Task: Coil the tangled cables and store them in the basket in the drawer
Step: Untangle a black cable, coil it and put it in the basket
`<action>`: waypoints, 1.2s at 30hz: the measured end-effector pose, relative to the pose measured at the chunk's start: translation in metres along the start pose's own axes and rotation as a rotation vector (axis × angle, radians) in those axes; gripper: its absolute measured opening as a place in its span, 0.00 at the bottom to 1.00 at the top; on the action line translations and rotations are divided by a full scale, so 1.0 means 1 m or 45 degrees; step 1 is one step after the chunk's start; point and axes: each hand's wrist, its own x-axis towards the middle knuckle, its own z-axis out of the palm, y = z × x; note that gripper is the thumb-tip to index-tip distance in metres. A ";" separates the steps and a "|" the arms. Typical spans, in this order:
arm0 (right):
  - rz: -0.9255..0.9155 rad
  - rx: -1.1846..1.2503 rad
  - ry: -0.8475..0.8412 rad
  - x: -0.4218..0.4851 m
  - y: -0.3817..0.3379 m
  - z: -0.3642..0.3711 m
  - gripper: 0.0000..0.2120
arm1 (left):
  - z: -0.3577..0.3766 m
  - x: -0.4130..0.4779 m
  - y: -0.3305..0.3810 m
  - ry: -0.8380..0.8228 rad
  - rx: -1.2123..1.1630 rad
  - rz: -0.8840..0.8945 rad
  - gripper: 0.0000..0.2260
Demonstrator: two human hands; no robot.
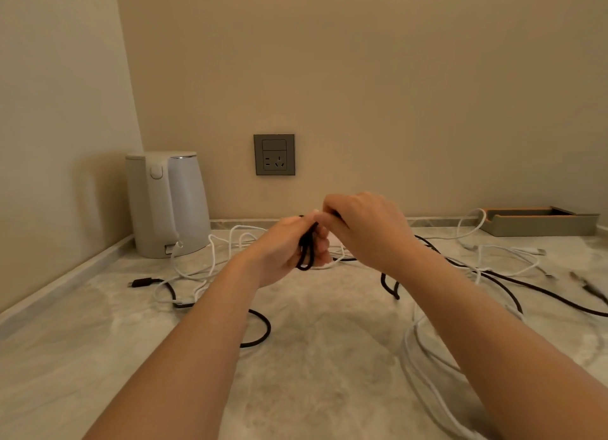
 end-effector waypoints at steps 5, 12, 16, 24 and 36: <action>0.106 0.244 0.176 0.004 0.011 0.013 0.14 | 0.005 -0.002 0.004 -0.205 -0.124 -0.122 0.20; 0.284 0.941 0.216 0.002 0.025 0.032 0.19 | 0.013 -0.001 0.004 -0.418 -0.331 -0.175 0.26; 0.489 1.337 0.159 0.004 0.011 0.043 0.17 | 0.011 -0.001 0.004 -0.386 -0.430 -0.140 0.24; 0.728 1.749 -0.378 -0.005 -0.022 0.050 0.17 | 0.000 0.001 0.005 -0.243 -0.956 -0.067 0.22; 0.284 0.937 -0.653 -0.005 -0.027 0.038 0.03 | 0.000 0.002 0.010 0.062 -1.185 0.077 0.20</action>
